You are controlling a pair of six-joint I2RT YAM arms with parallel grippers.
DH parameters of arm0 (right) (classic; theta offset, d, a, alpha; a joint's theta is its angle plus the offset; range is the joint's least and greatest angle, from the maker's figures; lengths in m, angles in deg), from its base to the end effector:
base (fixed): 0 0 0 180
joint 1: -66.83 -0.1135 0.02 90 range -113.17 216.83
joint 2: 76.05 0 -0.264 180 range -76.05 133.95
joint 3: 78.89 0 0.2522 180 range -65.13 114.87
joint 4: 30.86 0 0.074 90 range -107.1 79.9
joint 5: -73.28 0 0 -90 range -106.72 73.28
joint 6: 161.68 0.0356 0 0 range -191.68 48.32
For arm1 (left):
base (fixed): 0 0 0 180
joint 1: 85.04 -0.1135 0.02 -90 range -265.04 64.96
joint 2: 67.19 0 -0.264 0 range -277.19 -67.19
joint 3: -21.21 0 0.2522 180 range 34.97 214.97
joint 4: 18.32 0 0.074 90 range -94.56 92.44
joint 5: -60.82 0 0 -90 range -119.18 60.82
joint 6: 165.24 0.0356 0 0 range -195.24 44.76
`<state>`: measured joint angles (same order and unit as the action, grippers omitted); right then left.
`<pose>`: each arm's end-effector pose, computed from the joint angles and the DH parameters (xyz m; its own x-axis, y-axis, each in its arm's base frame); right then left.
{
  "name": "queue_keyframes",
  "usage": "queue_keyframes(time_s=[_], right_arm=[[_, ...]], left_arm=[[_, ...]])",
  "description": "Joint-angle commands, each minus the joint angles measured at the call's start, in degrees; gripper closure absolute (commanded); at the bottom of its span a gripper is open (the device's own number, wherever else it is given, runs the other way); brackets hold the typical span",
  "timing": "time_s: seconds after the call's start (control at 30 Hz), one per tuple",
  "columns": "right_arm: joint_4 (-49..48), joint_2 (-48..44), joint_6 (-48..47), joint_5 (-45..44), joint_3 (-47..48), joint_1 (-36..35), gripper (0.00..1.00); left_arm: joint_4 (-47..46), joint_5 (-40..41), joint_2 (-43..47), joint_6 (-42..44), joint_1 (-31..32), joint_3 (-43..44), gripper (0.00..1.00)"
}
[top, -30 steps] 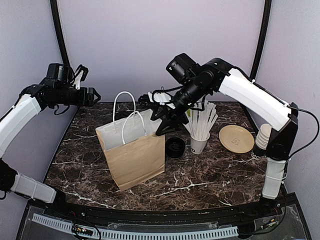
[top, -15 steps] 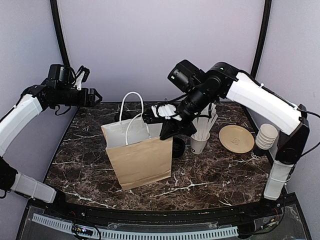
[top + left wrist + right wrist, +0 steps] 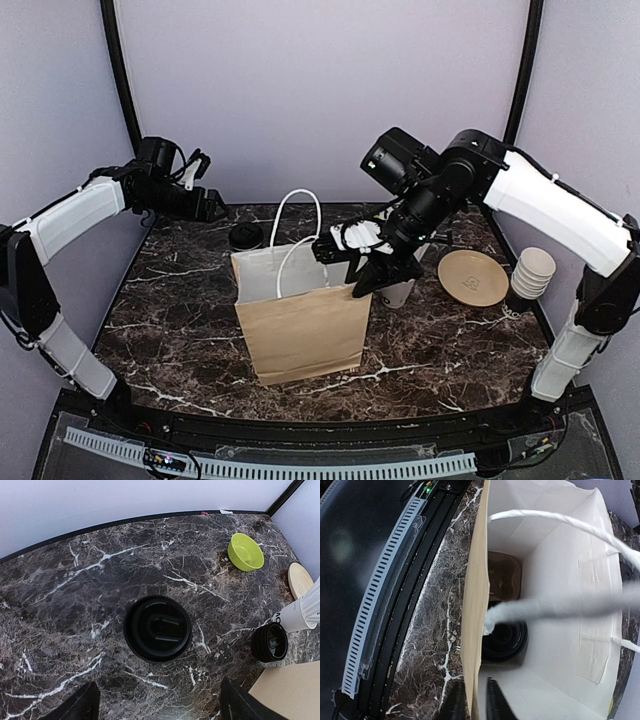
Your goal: Pack the takeout coffee
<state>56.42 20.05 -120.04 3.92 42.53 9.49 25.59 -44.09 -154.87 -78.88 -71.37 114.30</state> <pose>0.1656 0.2816 0.3891 0.3391 -0.7669 -0.5449 -0.9389 -0.3125 -0.1446 0.3333 -0.0905 0.3336 -0.6306 0.0902 -0.7709 0.3848 0.8989 -0.2095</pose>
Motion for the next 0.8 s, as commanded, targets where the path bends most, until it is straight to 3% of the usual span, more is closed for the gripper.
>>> queue_keyframes(time_s=[0.0, 0.07, 0.17, 0.77], right_arm=[[0.5, -1.4, 0.8, -0.9, 1.7, 0.7, 0.53], [0.7, -1.7, 0.9, 0.3, 2.9, 2.3, 0.39], [1.5, -1.0, 0.9, 4.3, 4.8, 5.6, 0.32], [-0.7, -0.4, 3.0, 2.6, 2.6, 8.2, 0.3]], left_arm=[[1.1, -2.5, -4.7, 3.1, -0.2, 6.7, 0.14], [1.5, -2.3, -7.7, 4.0, -0.1, 9.2, 0.13], [0.7, -1.4, -11.9, 5.1, 0.4, 11.9, 0.12], [5.7, 9.8, -23.3, 10.3, 7.7, 19.5, 0.08]])
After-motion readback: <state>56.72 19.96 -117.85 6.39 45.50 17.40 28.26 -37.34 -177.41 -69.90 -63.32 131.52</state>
